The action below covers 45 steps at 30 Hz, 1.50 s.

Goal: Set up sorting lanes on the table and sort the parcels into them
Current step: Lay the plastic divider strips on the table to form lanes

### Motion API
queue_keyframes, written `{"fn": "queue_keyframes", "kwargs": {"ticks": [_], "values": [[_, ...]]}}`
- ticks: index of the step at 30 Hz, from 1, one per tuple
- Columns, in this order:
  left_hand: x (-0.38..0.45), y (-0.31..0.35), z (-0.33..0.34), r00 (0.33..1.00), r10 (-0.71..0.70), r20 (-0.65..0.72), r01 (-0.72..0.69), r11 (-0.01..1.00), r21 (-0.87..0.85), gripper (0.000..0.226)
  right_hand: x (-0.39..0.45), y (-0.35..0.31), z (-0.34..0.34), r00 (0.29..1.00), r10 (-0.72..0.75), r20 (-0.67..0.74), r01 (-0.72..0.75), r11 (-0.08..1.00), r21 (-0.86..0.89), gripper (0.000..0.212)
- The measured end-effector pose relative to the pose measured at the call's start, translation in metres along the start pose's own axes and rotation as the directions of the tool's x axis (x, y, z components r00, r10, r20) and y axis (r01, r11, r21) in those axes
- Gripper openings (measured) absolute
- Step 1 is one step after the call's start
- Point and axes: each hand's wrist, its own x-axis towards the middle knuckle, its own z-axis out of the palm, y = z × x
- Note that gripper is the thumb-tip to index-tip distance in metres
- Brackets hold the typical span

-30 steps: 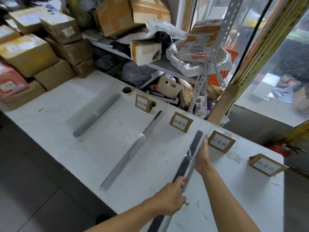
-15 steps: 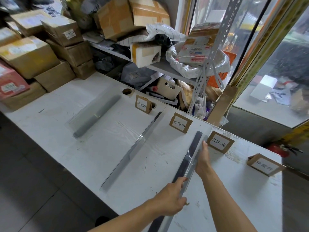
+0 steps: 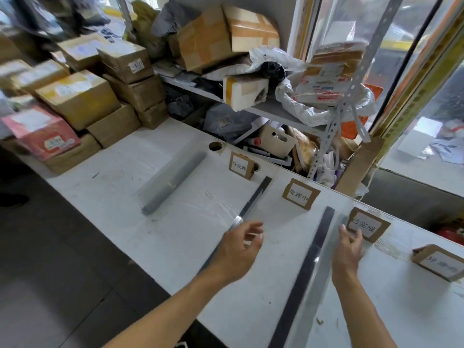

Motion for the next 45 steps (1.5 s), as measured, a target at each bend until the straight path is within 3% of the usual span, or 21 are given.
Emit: {"fn": "queue_keyframes", "kwargs": {"ticks": [5,8,12,15,19,23,26,29,33,35,37,39,42,45], "values": [[0.063,-0.062,-0.143,0.934,0.001,-0.356,0.066,0.982,0.177,0.027,-0.041,-0.029,0.030,0.957,-0.210,-0.199,0.177,0.969,-0.173,0.066],[0.104,-0.113,-0.211,0.903,0.000,-0.430,0.167,0.922,0.350,0.039,-0.072,-0.046,0.072,0.931,-0.260,-0.258,0.205,0.954,-0.220,0.065],[0.145,-0.167,-0.268,0.947,-0.218,-0.237,0.302,0.858,0.416,0.061,-0.124,-0.051,0.163,0.934,-0.300,-0.192,0.258,0.942,-0.214,0.056],[0.159,-0.187,-0.287,0.936,-0.347,-0.062,0.340,0.843,0.417,0.041,-0.165,-0.044,0.238,0.965,-0.263,-0.002,0.256,0.939,-0.228,0.052],[0.154,-0.196,-0.297,0.958,-0.286,-0.023,0.283,0.926,0.249,0.033,-0.217,-0.035,0.319,0.965,-0.101,0.242,0.162,0.956,-0.243,0.046],[0.146,-0.186,-0.317,0.971,-0.217,-0.098,0.232,0.955,0.185,0.025,-0.243,-0.041,0.371,0.931,0.079,0.357,-0.025,0.988,-0.153,0.049],[0.123,-0.152,-0.339,0.985,-0.074,-0.153,0.109,0.966,0.236,0.032,-0.248,-0.059,0.400,0.890,0.068,0.451,-0.060,0.998,-0.032,0.073],[0.088,-0.112,-0.352,0.991,0.095,-0.091,-0.063,0.949,0.309,0.030,-0.242,-0.083,0.419,0.826,0.048,0.561,-0.126,0.987,0.101,0.119],[0.061,-0.094,-0.344,0.971,0.207,0.117,-0.230,0.942,0.243,0.026,-0.218,-0.093,0.415,0.838,-0.023,0.545,-0.148,0.952,0.268,0.129],[0.067,-0.102,-0.331,0.972,0.165,0.166,-0.179,0.981,0.071,0.027,-0.204,-0.083,0.401,0.849,-0.002,0.529,-0.163,0.951,0.264,0.123],[0.085,-0.121,-0.313,0.995,0.062,0.073,-0.060,0.998,-0.029,0.025,-0.193,-0.066,0.384,0.852,0.083,0.516,-0.219,0.953,0.208,0.107],[0.108,-0.143,-0.297,0.999,-0.050,-0.012,0.051,0.996,0.071,0.041,-0.188,-0.047,0.368,0.860,0.145,0.490,-0.273,0.941,0.201,0.095],[0.134,-0.164,-0.276,0.974,-0.203,0.104,0.188,0.972,0.139,0.070,-0.197,-0.029,0.349,0.894,0.137,0.426,-0.255,0.938,0.233,0.086],[0.145,-0.169,-0.258,0.953,-0.191,0.235,0.137,0.964,0.228,0.060,-0.202,-0.017,0.337,0.913,0.171,0.370,-0.261,0.942,0.210,0.092]]}}
